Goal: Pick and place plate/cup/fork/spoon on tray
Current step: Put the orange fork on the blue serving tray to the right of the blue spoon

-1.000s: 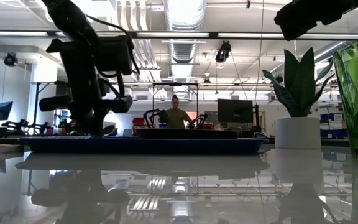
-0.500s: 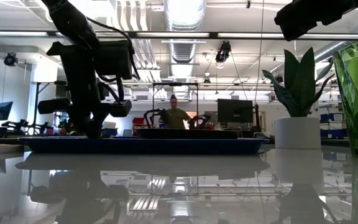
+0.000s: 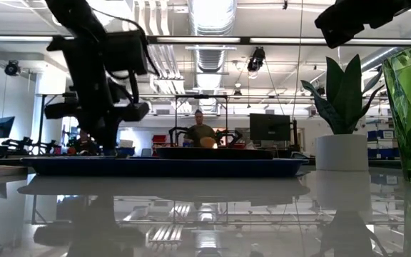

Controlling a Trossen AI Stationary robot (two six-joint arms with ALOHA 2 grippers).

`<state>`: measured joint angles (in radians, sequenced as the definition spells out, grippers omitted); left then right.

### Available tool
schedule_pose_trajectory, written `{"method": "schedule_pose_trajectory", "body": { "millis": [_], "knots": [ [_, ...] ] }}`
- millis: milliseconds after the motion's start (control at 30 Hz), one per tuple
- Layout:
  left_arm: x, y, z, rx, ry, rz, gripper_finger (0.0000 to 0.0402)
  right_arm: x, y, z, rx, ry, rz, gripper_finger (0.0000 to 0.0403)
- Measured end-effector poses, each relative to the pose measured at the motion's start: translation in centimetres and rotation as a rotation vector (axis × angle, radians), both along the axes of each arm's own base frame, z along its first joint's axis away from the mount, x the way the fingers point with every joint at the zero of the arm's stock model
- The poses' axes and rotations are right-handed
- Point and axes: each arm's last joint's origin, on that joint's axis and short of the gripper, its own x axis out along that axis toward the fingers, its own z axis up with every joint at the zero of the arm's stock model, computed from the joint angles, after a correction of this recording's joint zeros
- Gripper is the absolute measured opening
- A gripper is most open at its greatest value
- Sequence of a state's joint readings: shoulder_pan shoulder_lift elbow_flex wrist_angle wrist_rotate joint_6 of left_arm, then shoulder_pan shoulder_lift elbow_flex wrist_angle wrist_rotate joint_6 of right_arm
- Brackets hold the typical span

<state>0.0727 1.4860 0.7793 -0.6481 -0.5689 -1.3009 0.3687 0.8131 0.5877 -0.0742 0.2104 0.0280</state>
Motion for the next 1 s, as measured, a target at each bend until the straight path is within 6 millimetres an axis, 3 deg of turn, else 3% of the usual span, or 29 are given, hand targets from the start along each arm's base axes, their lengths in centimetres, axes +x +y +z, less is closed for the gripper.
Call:
{"method": "schedule_pose_trajectory", "body": {
  "millis": [500,633,767,867,1000],
  "knots": [
    [-0.3,-6.6,8.2,0.345,-0.278,-0.65,0.002,0.5,0.2,1.6,0.178,-0.105,-0.049,0.0009],
    [0.1,-7.7,9.6,0.444,-0.344,-0.769,0.002,0.6,0.5,3.0,0.273,-0.12,-0.046,0.0009],
    [0.6,-8.2,10.3,0.533,-0.358,-0.845,0.002,0.4,1.9,5.4,0.378,-0.116,0.146,0.0009],
    [0.9,-8.3,10.5,0.569,-0.357,-0.865,0.002,-0.3,3.1,7.7,0.46,-0.091,0.257,0.0009],
    [0.9,-8.3,10.5,0.59,-0.331,-0.889,0.002,-1.8,4.8,9.9,0.535,0.023,0.264,0.0009]
  ]
}}
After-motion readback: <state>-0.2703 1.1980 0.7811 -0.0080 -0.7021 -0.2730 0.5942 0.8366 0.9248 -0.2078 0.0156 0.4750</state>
